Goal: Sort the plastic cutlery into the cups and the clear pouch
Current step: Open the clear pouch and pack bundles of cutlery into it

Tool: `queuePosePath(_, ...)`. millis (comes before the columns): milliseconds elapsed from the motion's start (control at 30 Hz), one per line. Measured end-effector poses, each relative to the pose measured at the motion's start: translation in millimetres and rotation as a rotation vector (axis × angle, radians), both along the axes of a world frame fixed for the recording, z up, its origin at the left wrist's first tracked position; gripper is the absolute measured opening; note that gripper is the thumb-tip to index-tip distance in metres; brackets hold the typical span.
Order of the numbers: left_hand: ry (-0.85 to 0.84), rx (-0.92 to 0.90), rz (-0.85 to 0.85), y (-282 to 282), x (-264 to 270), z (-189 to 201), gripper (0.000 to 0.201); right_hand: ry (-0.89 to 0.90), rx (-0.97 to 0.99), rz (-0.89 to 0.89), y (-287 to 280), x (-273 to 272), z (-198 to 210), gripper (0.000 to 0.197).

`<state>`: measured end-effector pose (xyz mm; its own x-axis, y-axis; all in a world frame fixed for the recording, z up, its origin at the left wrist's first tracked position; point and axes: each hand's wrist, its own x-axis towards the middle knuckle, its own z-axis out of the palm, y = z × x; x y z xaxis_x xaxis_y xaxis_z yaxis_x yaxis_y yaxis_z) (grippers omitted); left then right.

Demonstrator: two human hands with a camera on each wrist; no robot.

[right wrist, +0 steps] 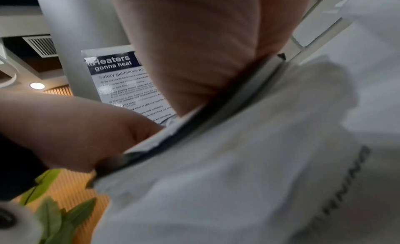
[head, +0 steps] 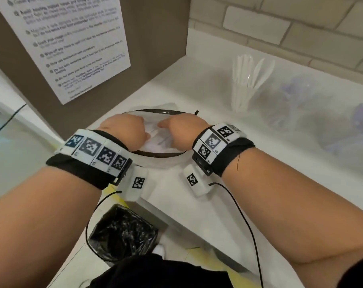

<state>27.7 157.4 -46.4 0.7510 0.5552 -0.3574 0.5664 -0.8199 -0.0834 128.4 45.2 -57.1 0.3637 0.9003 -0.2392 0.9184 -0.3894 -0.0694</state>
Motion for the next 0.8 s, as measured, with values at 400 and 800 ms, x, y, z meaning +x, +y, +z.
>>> queuePosePath(400,-0.136,-0.25,-0.222,7,6,-10,0.085,0.002,-0.082,-0.053,-10,-2,-3,0.061)
queuePosePath(800,-0.182,-0.079,-0.155,4,-6,-26,0.056,0.006,-0.113,0.004,-7,0,2,0.061)
